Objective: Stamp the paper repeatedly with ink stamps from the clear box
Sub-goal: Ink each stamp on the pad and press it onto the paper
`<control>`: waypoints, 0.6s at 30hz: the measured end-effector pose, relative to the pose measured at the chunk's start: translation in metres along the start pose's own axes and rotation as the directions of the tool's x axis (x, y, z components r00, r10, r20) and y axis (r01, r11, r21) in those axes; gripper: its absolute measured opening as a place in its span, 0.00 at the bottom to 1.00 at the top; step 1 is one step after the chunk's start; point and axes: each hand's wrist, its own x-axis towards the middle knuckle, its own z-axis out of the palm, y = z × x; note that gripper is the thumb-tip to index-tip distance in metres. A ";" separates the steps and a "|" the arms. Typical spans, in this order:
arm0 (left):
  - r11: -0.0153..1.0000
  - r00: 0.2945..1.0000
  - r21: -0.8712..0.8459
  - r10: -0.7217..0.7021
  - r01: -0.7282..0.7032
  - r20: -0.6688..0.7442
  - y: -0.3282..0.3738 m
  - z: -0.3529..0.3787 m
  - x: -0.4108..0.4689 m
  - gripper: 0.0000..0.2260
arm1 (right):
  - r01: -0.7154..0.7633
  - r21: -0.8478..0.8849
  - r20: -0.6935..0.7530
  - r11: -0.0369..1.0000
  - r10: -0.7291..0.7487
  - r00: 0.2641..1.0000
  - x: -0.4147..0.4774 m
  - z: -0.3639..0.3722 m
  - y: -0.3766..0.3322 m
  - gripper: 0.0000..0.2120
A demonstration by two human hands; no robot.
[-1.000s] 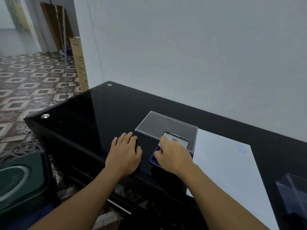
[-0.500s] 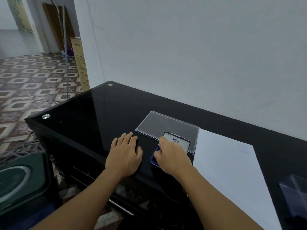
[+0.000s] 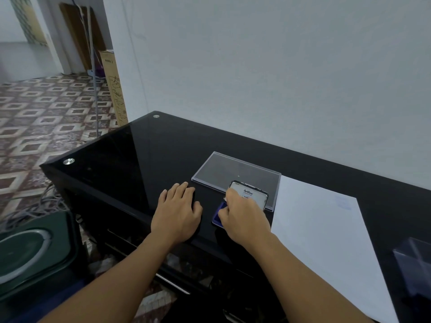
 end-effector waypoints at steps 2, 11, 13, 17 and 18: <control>1.000 1.000 -0.006 -0.001 0.001 0.002 0.000 0.000 0.000 0.24 | -0.008 0.008 0.000 1.000 0.008 1.000 0.000 0.000 0.000 0.06; 1.000 1.000 -0.001 0.002 -0.002 -0.001 -0.001 -0.001 0.000 0.24 | -0.045 0.020 0.060 0.999 0.044 0.997 0.013 0.001 0.002 0.05; 1.000 1.000 -0.002 0.001 -0.001 0.001 -0.001 -0.001 0.001 0.24 | -0.036 0.010 0.034 0.999 0.036 0.999 0.011 0.001 0.003 0.05; 1.000 1.000 0.002 0.004 -0.004 -0.004 0.000 0.000 0.000 0.24 | -0.008 -0.013 -0.021 1.000 0.008 1.000 0.001 0.004 0.003 0.05; 1.000 1.000 0.001 0.004 -0.004 -0.005 0.000 0.000 0.000 0.23 | -0.008 -0.015 -0.029 1.000 0.007 1.000 -0.001 0.006 0.003 0.04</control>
